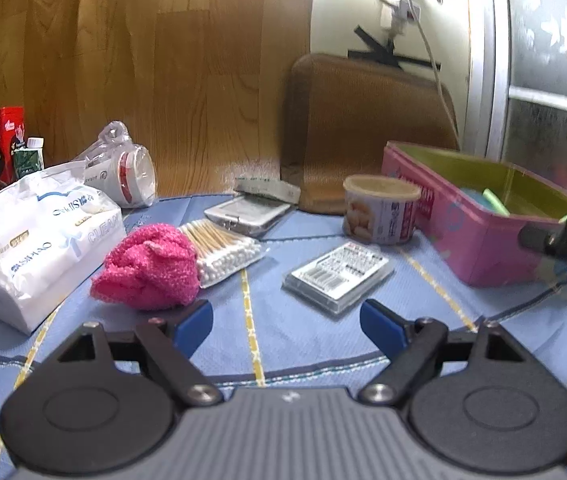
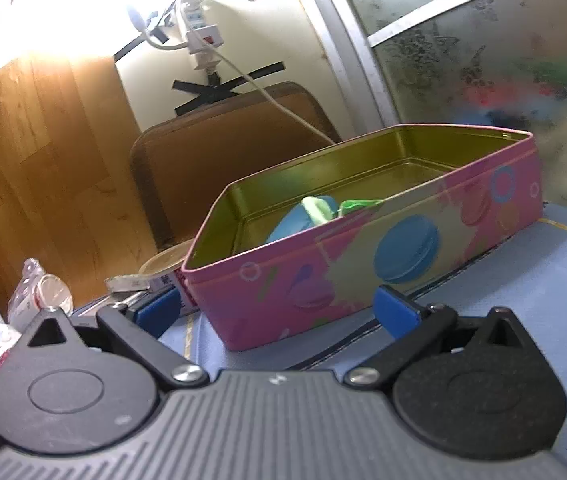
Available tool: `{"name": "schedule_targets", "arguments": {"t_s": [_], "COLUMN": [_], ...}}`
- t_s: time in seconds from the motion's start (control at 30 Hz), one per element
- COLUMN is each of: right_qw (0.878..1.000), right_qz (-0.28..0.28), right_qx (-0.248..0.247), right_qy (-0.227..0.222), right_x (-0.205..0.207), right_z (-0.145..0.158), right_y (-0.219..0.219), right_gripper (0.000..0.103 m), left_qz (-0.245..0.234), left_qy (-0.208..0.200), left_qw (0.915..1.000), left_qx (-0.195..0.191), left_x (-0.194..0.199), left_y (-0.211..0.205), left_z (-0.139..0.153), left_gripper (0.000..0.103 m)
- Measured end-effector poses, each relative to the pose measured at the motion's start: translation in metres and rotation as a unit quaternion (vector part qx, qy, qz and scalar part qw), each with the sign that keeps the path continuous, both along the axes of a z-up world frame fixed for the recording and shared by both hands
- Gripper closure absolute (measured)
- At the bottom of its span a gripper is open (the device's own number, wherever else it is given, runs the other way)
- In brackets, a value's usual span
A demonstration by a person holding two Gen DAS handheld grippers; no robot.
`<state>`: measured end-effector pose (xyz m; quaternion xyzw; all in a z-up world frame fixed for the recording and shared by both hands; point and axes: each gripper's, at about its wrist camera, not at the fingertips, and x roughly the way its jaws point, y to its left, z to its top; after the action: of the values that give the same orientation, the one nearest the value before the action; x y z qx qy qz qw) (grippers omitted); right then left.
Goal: Organize soft objects
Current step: 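Grasp the pink fluffy cloth with the left gripper while the right gripper pinches it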
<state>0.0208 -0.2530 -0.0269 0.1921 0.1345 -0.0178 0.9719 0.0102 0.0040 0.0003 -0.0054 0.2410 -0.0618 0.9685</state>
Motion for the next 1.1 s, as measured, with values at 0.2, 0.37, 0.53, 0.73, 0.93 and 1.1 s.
{"name": "schedule_targets", "arguments": {"t_s": [0.2,0.37,0.53,0.73,0.93,1.1], "right_qw": [1.0,1.0,1.0,1.0,0.993,0.954], "right_qz": [0.012,0.017,0.017,0.02,0.116,0.27], "right_qx": [-0.002,-0.003,0.004,0.008,-0.015,-0.126], "right_qy": [0.005,0.006,0.003,-0.001,0.001,-0.001], "right_x": [0.001,0.002,0.001,0.0,0.001,-0.017], "right_z": [0.0,0.0,0.0,0.0,0.001,0.002], "right_y": [0.001,0.002,0.0,0.001,0.009,0.042], "right_gripper": [0.004,0.004,0.004,0.004,0.004,0.004], "left_qz": [0.056,0.119,0.11,0.087,-0.019,-0.066], "left_qy": [-0.038,-0.048,0.031,0.067,0.101,0.108], "left_qw": [0.9977,0.9913,0.9928,0.993,0.9857,0.983], "left_qx": [0.005,0.03,0.038,-0.044,-0.134,-0.133], "left_x": [-0.002,0.025,0.068,0.045,0.005,-0.014], "left_y": [0.029,0.05,0.055,0.066,0.055,0.048], "left_z": [0.012,0.019,0.004,0.006,0.012,0.014], "left_gripper": [0.019,0.001,0.023,0.045,0.042,0.011]}}
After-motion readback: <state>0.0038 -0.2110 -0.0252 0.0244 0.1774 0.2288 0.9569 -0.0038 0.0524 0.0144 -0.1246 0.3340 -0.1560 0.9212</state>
